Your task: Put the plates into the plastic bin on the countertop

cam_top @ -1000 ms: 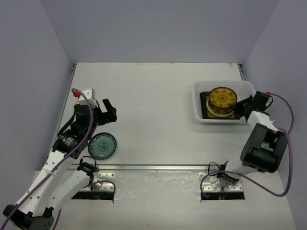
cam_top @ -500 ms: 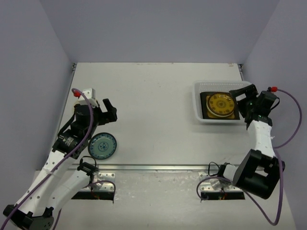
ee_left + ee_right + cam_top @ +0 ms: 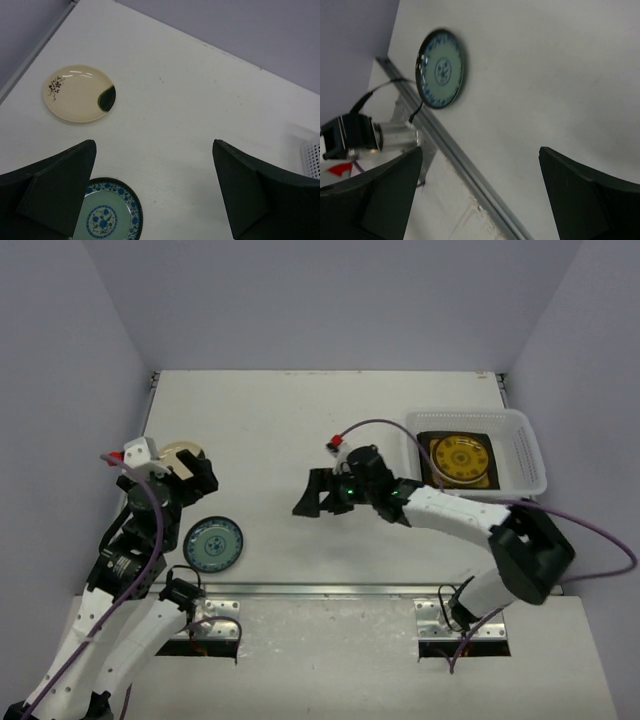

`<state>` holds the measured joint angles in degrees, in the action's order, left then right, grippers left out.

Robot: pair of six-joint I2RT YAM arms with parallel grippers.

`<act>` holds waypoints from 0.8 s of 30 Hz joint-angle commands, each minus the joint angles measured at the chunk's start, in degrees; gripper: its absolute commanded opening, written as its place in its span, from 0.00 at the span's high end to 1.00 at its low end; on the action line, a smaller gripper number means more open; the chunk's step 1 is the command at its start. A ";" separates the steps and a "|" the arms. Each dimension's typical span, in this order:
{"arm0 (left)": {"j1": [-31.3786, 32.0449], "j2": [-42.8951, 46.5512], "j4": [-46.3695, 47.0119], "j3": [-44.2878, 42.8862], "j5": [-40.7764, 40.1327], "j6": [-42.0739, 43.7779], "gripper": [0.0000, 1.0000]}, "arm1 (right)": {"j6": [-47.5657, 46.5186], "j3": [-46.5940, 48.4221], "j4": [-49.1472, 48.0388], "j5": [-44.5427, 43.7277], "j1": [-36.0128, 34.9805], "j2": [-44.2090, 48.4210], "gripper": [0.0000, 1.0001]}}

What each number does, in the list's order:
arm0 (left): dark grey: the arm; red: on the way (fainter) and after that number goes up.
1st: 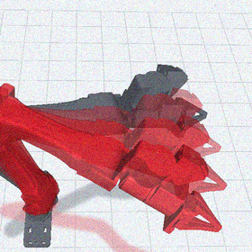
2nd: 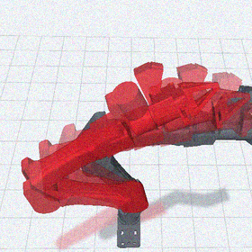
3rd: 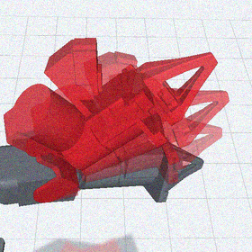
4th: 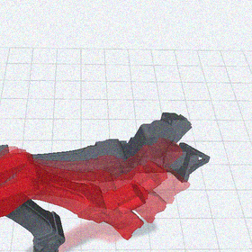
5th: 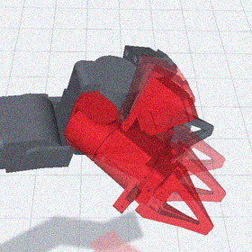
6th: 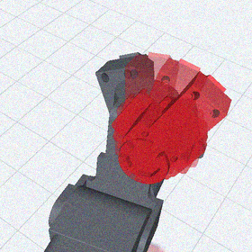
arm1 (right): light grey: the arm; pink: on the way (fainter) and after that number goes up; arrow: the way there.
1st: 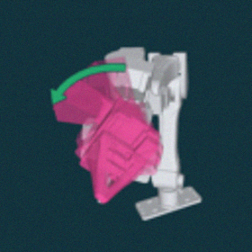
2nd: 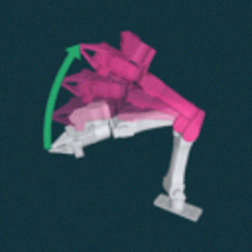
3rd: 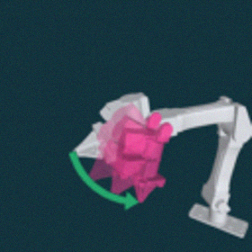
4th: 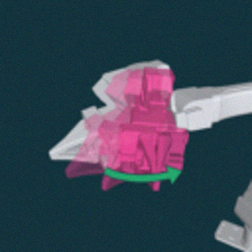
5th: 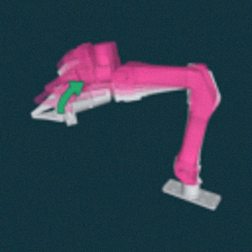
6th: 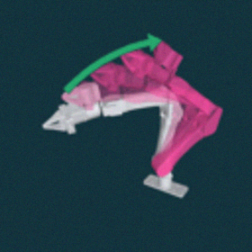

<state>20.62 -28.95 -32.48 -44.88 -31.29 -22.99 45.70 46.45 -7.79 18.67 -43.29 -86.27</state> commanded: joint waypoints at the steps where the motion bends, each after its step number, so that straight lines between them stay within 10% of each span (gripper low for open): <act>1: -0.41 1.71 2.06 -0.82 -2.54 -0.48 0.00 | 4.82 9.91 -8.37 0.63 -8.03 -14.92 0.01; 15: -0.41 1.83 2.15 -0.79 -1.42 0.05 0.00 | 19.79 32.17 -10.01 -4.91 -14.03 -49.07 0.23; 24: -0.41 1.51 2.42 -0.64 -0.84 0.31 0.00 | 20.94 29.09 -11.31 -3.22 -14.32 -49.48 0.97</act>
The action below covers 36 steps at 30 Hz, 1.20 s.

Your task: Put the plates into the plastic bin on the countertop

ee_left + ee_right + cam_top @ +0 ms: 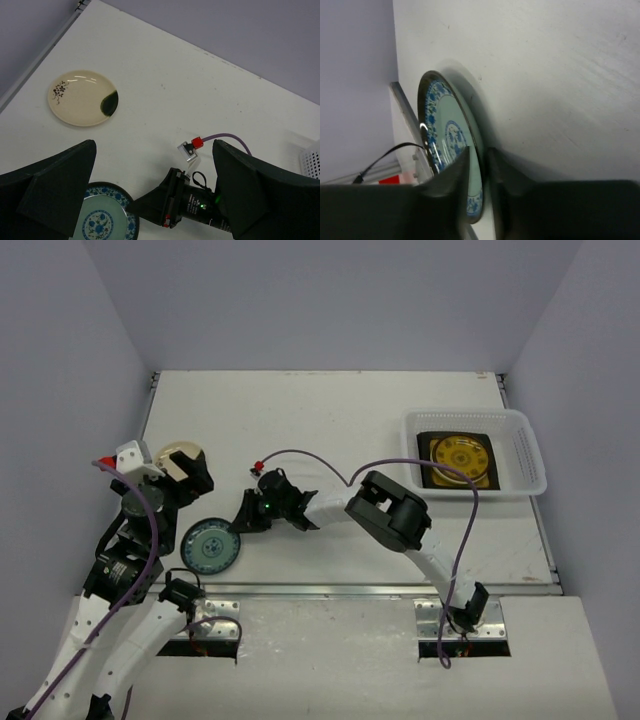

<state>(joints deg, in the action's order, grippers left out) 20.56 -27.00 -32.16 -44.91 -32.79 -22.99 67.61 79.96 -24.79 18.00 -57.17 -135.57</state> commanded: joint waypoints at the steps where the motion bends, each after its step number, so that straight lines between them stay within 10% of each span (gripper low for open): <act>1: -0.34 -0.60 2.10 -0.61 0.72 0.33 0.00 | -1.21 -5.10 5.62 -2.79 -0.48 1.00 1.00; 11: -0.34 -1.12 2.28 -0.45 1.31 0.49 0.00 | -6.36 -14.57 4.06 -1.21 4.79 21.88 1.00; 18: -0.34 -1.43 2.50 -0.45 2.41 0.80 0.00 | -11.73 -30.18 13.28 -4.75 32.15 49.11 1.00; 26: -0.34 -1.49 2.91 -0.27 3.40 1.05 0.00 | -10.46 -39.37 21.43 -1.10 81.84 63.50 1.00; 36: -0.34 -2.95 3.14 -0.19 4.73 1.37 0.00 | -15.04 -40.33 25.22 -4.86 87.41 64.39 1.00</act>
<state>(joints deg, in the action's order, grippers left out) 20.56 -29.24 -31.53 -44.91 -29.13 -22.53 54.38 39.43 1.77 12.62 30.26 -72.63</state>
